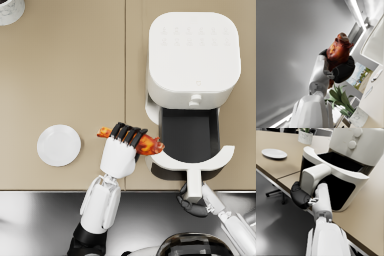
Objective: Pick up the drumstick and place it into the air fryer
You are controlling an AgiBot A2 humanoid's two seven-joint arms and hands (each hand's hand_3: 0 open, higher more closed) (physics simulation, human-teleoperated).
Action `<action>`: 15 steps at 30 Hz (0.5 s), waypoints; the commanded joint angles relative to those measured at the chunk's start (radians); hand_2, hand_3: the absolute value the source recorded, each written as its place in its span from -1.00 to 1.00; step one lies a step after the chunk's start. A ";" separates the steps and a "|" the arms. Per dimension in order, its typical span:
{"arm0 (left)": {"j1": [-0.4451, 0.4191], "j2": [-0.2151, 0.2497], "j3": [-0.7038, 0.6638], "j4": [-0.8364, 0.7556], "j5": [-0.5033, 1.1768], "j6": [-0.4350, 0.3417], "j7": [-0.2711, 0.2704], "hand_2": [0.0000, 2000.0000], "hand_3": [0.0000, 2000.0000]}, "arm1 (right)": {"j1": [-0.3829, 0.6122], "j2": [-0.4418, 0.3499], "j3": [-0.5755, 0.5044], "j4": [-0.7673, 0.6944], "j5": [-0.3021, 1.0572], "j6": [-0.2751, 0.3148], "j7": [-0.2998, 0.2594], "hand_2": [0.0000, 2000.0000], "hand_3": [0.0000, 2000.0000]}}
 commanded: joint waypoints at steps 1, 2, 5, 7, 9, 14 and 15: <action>0.066 0.082 0.091 -0.007 -0.001 0.000 0.000 1.00 1.00 | -0.002 0.008 0.003 0.006 0.000 -0.002 -0.001 1.00 1.00; 0.081 0.112 0.120 -0.001 -0.001 0.000 0.000 1.00 1.00 | -0.003 0.013 0.006 0.010 0.000 -0.004 -0.001 1.00 1.00; 0.131 0.207 0.199 0.059 -0.002 -0.001 0.000 1.00 1.00 | -0.004 0.021 0.011 0.015 0.000 -0.010 -0.002 1.00 1.00; 0.204 0.190 0.294 0.116 -0.003 0.001 0.001 1.00 1.00 | -0.004 0.023 0.013 0.016 0.000 -0.011 -0.002 1.00 1.00; 0.371 0.056 0.485 0.186 -0.002 0.000 0.002 1.00 1.00 | -0.004 0.024 0.014 0.017 0.000 -0.012 -0.002 1.00 1.00; 0.316 0.217 0.335 0.283 -0.002 0.001 0.002 1.00 1.00 | -0.004 0.025 0.014 0.017 0.000 -0.013 -0.002 1.00 1.00; 0.316 0.219 0.332 0.293 -0.002 0.001 0.002 1.00 1.00 | -0.004 0.025 0.014 0.017 0.000 -0.013 -0.002 1.00 1.00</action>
